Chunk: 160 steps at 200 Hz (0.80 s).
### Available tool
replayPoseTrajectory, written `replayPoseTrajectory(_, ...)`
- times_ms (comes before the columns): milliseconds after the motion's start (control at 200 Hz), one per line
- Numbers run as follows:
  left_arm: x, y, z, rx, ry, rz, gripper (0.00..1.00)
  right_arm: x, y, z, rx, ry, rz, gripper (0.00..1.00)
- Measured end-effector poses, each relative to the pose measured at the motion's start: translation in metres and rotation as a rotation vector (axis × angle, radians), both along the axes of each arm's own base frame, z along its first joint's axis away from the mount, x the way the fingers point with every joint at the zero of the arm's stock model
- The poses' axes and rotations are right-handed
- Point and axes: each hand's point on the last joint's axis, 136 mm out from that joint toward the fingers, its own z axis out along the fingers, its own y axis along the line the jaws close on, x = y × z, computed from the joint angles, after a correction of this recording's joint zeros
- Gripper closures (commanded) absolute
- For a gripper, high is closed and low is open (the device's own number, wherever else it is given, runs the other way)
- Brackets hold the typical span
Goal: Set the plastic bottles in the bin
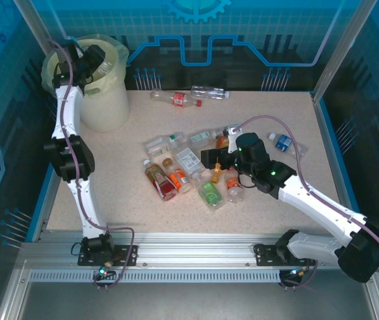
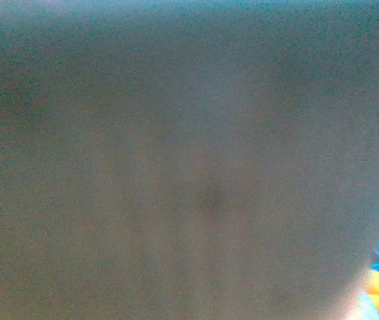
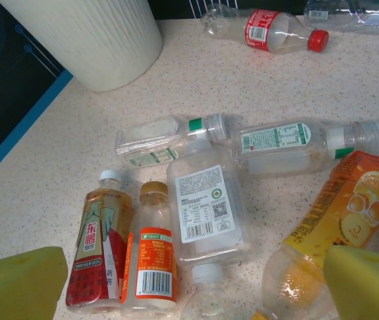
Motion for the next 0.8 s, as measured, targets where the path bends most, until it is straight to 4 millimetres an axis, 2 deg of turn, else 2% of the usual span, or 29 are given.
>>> replayPoseTrajectory(245, 0.004, -0.013, -0.005, -0.128, -0.003, -0.048, 0.36, 0.002, 0.002, -0.001, -0.007, 0.010, 0.003, 0.00)
replayPoseTrajectory(365, 0.006, -0.019, -0.007, -0.159, 0.001, -0.067, 0.26, 0.002, 0.002, -0.001, -0.007, 0.011, 0.003, 0.00)
replayPoseTrajectory(585, 0.007, -0.035, -0.007, -0.179, 0.004, -0.102, 0.15, 0.001, 0.002, -0.003, -0.012, 0.018, 0.003, 0.00)
replayPoseTrajectory(800, 0.008, -0.040, -0.008, -0.177, 0.006, -0.113, 0.03, 0.001, 0.001, -0.007, -0.023, 0.029, 0.001, 0.00)
